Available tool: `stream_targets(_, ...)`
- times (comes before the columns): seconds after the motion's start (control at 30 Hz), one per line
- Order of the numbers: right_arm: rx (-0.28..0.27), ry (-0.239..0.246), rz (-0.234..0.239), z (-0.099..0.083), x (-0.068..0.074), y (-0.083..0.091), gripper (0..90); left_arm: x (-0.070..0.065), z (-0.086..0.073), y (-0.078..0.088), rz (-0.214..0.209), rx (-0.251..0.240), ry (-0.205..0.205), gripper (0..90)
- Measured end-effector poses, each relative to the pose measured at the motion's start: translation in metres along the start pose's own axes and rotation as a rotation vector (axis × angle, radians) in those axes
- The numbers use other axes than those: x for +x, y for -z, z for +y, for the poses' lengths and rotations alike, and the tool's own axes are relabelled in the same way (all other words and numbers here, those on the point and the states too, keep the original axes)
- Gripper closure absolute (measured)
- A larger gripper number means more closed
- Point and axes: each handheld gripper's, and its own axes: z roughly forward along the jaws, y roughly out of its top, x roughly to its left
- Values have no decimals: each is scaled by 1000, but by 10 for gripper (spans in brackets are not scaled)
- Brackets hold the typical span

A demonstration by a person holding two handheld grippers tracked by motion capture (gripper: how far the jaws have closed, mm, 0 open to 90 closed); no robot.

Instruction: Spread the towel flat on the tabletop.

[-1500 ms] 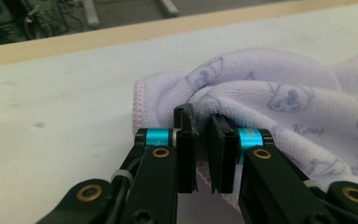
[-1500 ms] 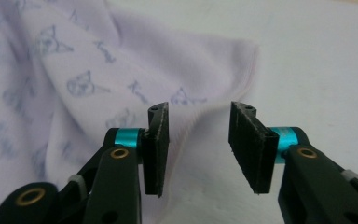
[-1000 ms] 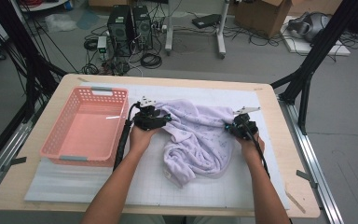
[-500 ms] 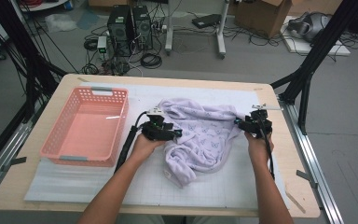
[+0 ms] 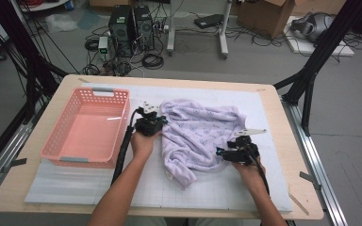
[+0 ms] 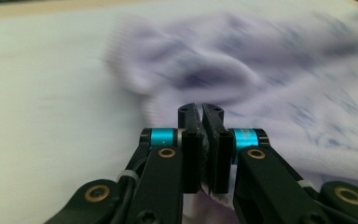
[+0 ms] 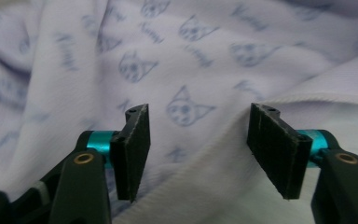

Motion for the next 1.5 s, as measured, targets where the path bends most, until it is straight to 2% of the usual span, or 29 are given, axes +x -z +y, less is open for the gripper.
stream_targets(0.03,22,27,-32,1,5,-5,430,5,1,2,32,-19,9,861)
stream_targets(0.07,27,68,-91,3,9,-8,528,9,2,4,52,-32,13,861)
stream_targets(0.1,40,107,-126,6,10,-9,628,12,3,5,53,-32,22,861)
stream_targets(0.13,47,124,-133,9,8,-10,793,14,2,6,46,-27,21,861)
stream_targets(0.17,47,146,-140,12,5,-11,851,14,1,5,42,-21,8,861)
stream_targets(0.2,39,143,-131,14,0,-13,859,13,1,5,33,-20,-3,860)
stream_targets(0.23,25,128,-133,16,-5,-15,863,13,0,4,16,-23,2,860)
stream_targets(0.3,-6,125,-201,22,-17,-18,865,11,0,3,-31,-38,11,855)
stream_targets(0.33,-27,100,-231,24,-25,-18,865,10,0,3,-57,-43,11,842)
stream_targets(0.37,-50,65,-263,27,-34,-18,864,8,-1,2,-92,-46,19,784)
stream_targets(0.4,-67,33,-310,30,-42,-17,864,6,-1,1,-116,-42,19,673)
stream_targets(0.47,-115,-25,-407,32,-56,-11,861,2,0,3,-150,-35,23,555)
stream_targets(0.5,-132,-58,-435,32,-62,-8,851,1,0,4,-179,-30,36,510)
stream_targets(0.53,-145,-91,-440,31,-67,-5,830,-1,0,6,-197,-32,37,500)
stream_targets(0.6,-160,-133,-421,29,-71,0,728,-4,-1,10,-234,-41,38,484)
stream_targets(0.7,-191,-107,-398,24,-64,10,629,-10,-5,17,-271,-19,12,454)
stream_targets(0.77,-235,-103,-333,20,-58,19,579,-13,-9,22,-280,-13,-12,438)
stream_targets(0.8,-226,-89,-316,17,-53,24,555,-15,-11,25,-291,-8,-16,429)
stream_targets(0.87,-226,-55,-274,11,-45,32,556,-17,-15,30,-302,0,-49,400)
stream_targets(0.93,-217,-18,-257,0,-34,41,556,-21,-19,34,-309,9,-75,401)
stream_targets(1.0,-217,-2,-243,-10,-28,47,556,-25,-24,36,-326,27,-93,399)
stream_targets(1.07,-214,-2,-220,-22,-24,51,555,-30,-28,34,-364,61,-97,419)
stream_targets(1.13,-204,-11,-207,-31,-22,53,545,-38,-32,28,-401,106,-84,478)
stream_targets(1.2,-199,-20,-192,-34,-20,55,537,-51,-35,21,-398,143,-100,476)
stream_targets(1.33,-199,-37,-180,-38,-18,58,501,-67,-38,13,-371,169,-150,490)
stream_targets(1.4,-184,-52,-166,-40,-18,56,473,-73,-39,11,-349,171,-199,514)
stream_targets(1.43,-179,-49,-167,-41,-17,54,473,-74,-38,11,-341,174,-216,542)
stream_targets(1.47,-171,-48,-165,-41,-16,53,473,-73,-37,12,-317,174,-243,618)
stream_targets(1.5,-165,-44,-163,-41,-15,51,474,-71,-36,13,-312,166,-233,738)
